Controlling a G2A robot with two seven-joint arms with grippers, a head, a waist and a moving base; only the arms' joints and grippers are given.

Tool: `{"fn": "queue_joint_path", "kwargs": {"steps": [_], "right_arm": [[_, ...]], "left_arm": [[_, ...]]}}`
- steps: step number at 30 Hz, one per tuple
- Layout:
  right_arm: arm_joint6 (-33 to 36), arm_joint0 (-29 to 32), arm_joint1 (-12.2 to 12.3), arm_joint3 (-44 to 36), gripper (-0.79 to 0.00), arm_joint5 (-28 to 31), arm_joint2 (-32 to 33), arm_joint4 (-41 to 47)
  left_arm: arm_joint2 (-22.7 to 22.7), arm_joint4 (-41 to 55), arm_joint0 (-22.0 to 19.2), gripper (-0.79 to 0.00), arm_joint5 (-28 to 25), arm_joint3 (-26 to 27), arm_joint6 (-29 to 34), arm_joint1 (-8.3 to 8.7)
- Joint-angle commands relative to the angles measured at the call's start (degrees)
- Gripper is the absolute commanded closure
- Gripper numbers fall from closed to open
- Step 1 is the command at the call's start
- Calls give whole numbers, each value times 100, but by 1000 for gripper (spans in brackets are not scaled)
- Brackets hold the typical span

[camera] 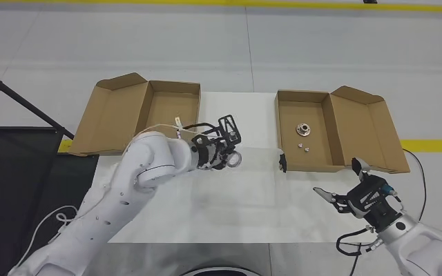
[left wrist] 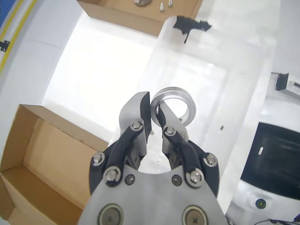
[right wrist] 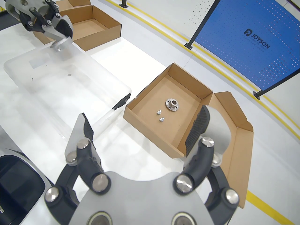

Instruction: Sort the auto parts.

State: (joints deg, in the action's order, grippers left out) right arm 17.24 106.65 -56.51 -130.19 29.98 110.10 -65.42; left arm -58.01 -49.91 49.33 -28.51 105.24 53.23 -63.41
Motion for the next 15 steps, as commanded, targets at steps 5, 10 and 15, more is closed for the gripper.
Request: {"fn": "queue_joint_path", "kwargs": {"steps": [5, 10, 15], "right_arm": [[0, 0, 0, 0, -785, 0, 0, 0], [0, 0, 0, 0, -785, 0, 0, 0], [0, 0, 0, 0, -785, 0, 0, 0]], "left_arm": [[-930, 388, 741, 0, -211, 274, -1040, 148], [-1439, 425, 1273, 0, -157, 422, -1996, 201], [-1488, 422, 1380, 0, -226, 460, -2198, 207]]}}
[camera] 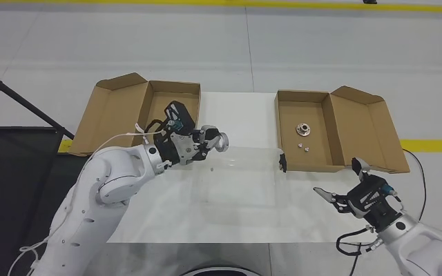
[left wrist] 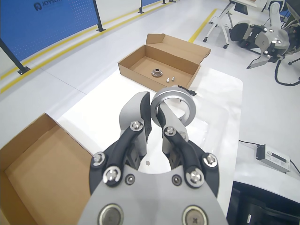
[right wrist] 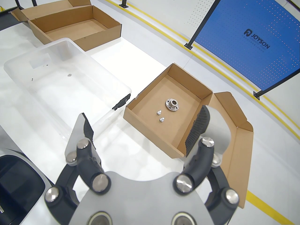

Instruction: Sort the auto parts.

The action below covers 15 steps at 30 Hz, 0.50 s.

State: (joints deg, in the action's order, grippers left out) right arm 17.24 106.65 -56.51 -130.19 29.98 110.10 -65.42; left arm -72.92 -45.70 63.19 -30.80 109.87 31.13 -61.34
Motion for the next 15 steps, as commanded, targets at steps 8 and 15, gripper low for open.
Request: {"fn": "queue_joint_path", "kwargs": {"steps": [8, 15], "right_arm": [[0, 0, 0, 0, -785, 0, 0, 0], [0, 0, 0, 0, -785, 0, 0, 0]], "left_arm": [[3, 2, -5, 0, 3, -2, 12, 0], [152, 383, -116, 0, 1069, -4, -688, -112]]}}
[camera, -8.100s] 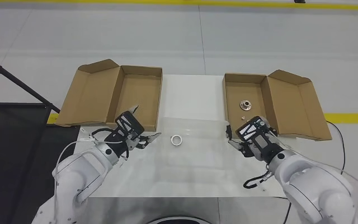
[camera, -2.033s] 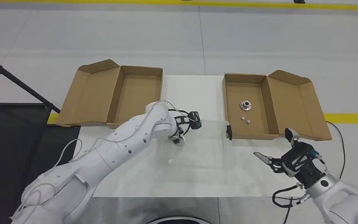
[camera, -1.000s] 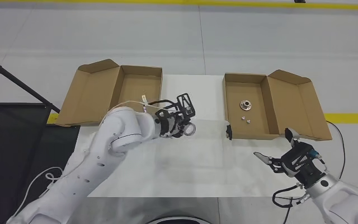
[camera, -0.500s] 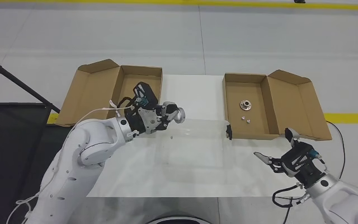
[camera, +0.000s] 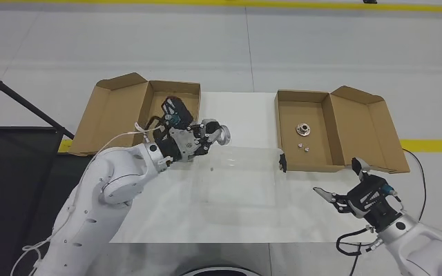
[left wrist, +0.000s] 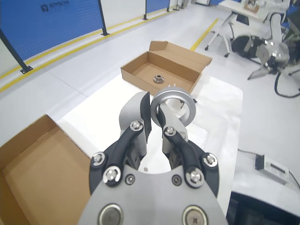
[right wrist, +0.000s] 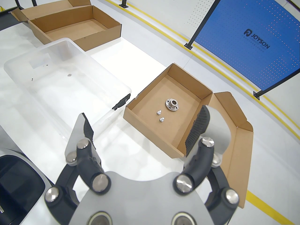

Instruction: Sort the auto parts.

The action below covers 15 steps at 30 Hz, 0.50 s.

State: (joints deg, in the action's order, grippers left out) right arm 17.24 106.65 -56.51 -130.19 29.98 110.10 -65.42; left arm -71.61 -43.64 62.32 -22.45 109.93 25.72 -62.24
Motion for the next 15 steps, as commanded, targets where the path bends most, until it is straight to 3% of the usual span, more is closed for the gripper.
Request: {"fn": "queue_joint_path", "kwargs": {"steps": [1, 6, 15], "right_arm": [[0, 0, 0, 0, -785, 0, 0, 0], [0, 0, 0, 0, -785, 0, 0, 0], [0, 0, 0, 0, -785, 0, 0, 0]], "left_arm": [[14, 310, -75, 0, 465, -24, -278, -45], [138, 540, -267, 0, 1137, -50, -608, -134], [243, 315, -410, 0, 1773, -93, -697, -208]]}}
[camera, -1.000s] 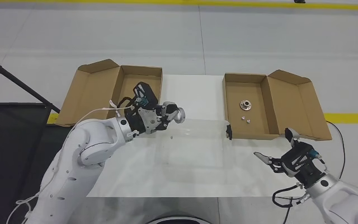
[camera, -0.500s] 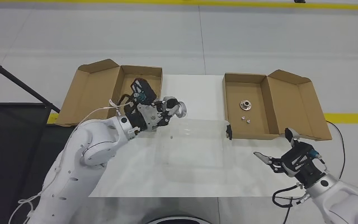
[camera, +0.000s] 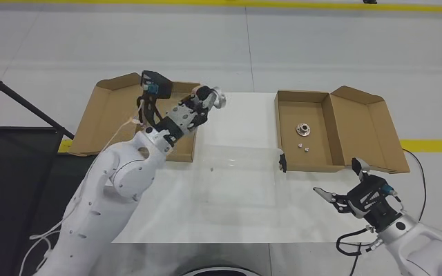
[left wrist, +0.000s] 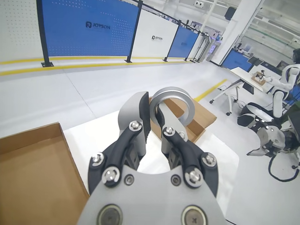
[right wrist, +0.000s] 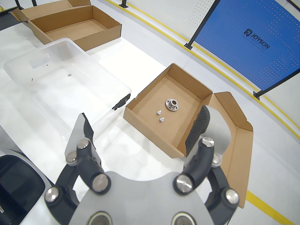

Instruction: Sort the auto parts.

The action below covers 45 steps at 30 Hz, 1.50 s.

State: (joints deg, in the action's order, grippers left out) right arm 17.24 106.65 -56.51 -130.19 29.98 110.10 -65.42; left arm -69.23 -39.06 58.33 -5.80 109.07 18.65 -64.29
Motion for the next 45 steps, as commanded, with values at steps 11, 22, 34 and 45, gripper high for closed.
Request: {"fn": "queue_joint_path", "kwargs": {"steps": [11, 22, 34, 45], "right_arm": [[0, 0, 0, 0, -785, 0, 0, 0], [0, 0, 0, 0, -785, 0, 0, 0], [0, 0, 0, 0, -785, 0, 0, 0], [0, 0, 0, 0, -785, 0, 0, 0]], "left_arm": [[-263, -620, -245, 0, 2419, -745, 342, -111], [-504, -481, -222, 0, 2492, -868, 585, -96], [-201, -701, -913, 0, 3000, -2114, 1854, -152], [857, -1001, -2524, 0, 2940, -4558, 3546, -414]]}}
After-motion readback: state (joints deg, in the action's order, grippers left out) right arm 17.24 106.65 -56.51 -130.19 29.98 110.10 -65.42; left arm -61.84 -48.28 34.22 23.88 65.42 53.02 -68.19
